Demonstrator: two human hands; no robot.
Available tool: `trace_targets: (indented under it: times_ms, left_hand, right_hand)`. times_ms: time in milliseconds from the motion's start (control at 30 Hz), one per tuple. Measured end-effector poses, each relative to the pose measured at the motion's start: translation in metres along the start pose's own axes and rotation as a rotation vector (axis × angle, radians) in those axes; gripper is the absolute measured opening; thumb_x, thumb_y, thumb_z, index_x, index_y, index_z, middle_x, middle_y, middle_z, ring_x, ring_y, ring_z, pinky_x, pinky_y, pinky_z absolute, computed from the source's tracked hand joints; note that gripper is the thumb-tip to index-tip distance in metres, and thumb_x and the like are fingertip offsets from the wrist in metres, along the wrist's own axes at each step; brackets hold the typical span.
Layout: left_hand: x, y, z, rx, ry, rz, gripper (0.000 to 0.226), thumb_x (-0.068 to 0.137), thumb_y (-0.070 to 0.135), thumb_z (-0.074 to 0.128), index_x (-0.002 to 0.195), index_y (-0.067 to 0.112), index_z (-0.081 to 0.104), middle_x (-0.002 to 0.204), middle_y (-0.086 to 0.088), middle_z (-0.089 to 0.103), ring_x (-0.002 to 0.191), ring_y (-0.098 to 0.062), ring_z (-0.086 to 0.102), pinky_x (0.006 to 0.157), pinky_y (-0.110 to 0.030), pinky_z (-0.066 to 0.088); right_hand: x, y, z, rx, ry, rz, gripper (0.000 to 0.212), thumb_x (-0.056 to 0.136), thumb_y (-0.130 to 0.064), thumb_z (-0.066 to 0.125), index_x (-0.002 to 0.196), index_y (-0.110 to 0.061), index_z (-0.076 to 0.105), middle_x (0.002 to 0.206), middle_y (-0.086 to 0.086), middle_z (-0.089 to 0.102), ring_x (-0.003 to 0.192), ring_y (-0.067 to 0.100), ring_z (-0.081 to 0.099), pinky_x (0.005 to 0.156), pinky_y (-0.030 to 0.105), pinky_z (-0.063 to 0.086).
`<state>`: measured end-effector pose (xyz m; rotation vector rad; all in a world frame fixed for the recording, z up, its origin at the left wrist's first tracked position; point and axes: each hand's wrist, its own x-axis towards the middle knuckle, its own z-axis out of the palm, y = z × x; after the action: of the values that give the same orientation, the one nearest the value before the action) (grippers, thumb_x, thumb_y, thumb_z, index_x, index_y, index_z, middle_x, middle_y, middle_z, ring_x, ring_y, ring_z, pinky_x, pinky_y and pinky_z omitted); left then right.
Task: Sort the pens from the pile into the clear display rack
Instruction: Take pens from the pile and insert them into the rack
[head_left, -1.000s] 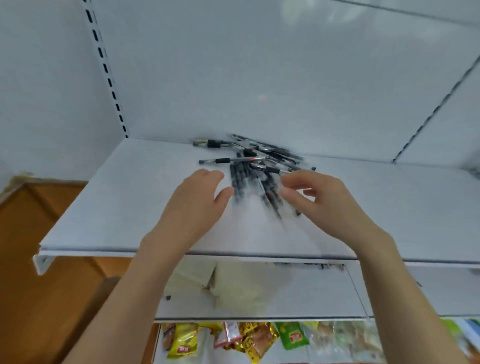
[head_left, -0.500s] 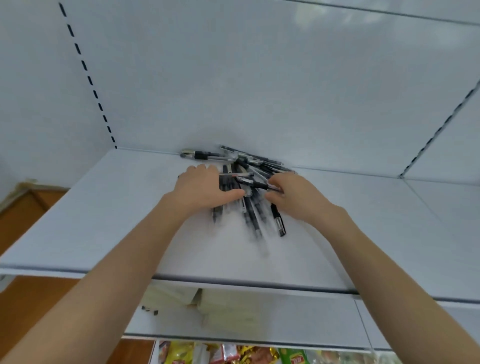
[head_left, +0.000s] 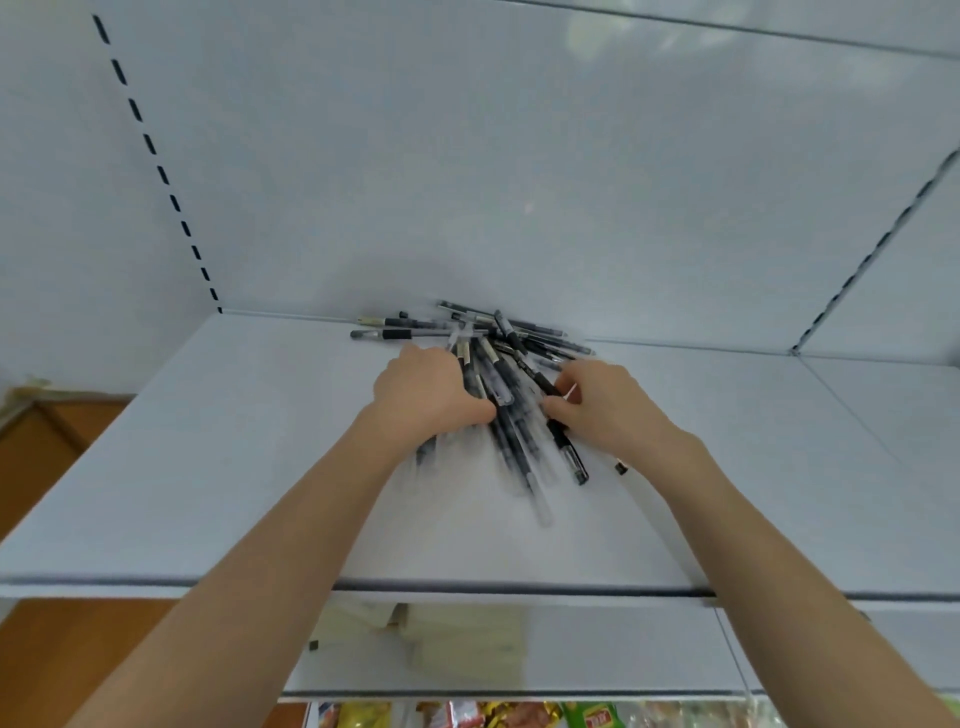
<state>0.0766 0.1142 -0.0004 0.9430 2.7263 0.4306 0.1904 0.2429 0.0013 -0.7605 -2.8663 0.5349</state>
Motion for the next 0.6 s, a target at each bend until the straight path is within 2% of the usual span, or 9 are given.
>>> trace_targets:
  times_ms: [133,300,400,600]
  left_hand:
    - [0.002,0.000,-0.001,0.030,-0.001,0.003,0.040,0.073,0.036,0.062,0.056,0.013,0.034,0.064,-0.001,0.037,0.055,-0.013,0.031,0.048,-0.023,0.028]
    - [0.004,-0.008,-0.005,0.049,0.020,0.021,0.032,0.079,0.024,0.057,0.058,0.012,0.035,0.061,0.000,0.038,0.053,-0.013,0.037,0.047,-0.022,0.027]
    - [0.004,-0.012,-0.006,0.077,0.027,0.044,0.028,0.079,0.019,0.056,0.060,0.013,0.037,0.062,0.000,0.040,0.054,-0.013,0.039,0.047,-0.023,0.028]
    - [0.002,-0.018,-0.011,0.065,0.035,0.047,0.027,0.079,0.018,0.057,0.060,0.013,0.037,0.062,0.000,0.041,0.053,-0.013,0.039,0.047,-0.022,0.028]
  right_hand:
    - [-0.004,0.002,-0.001,0.013,0.014,0.029,0.020,0.088,-0.026,0.055,0.092,-0.007,0.060,0.085,0.005,0.057,0.080,0.023,0.056,0.072,0.034,0.047]
    - [-0.005,0.004,-0.001,0.019,0.043,0.063,0.017,0.088,-0.027,0.054,0.094,-0.012,0.059,0.088,0.004,0.059,0.084,0.025,0.058,0.074,0.034,0.047]
    - [-0.004,0.004,-0.001,0.051,0.090,0.072,0.013,0.086,-0.026,0.054,0.088,-0.014,0.057,0.086,0.004,0.060,0.083,0.026,0.057,0.071,0.032,0.045]
    - [-0.003,0.001,-0.009,0.286,0.222,0.058,0.017,0.086,-0.025,0.058,0.087,-0.009,0.061,0.073,0.002,0.059,0.074,0.020,0.056,0.063,0.027,0.040]
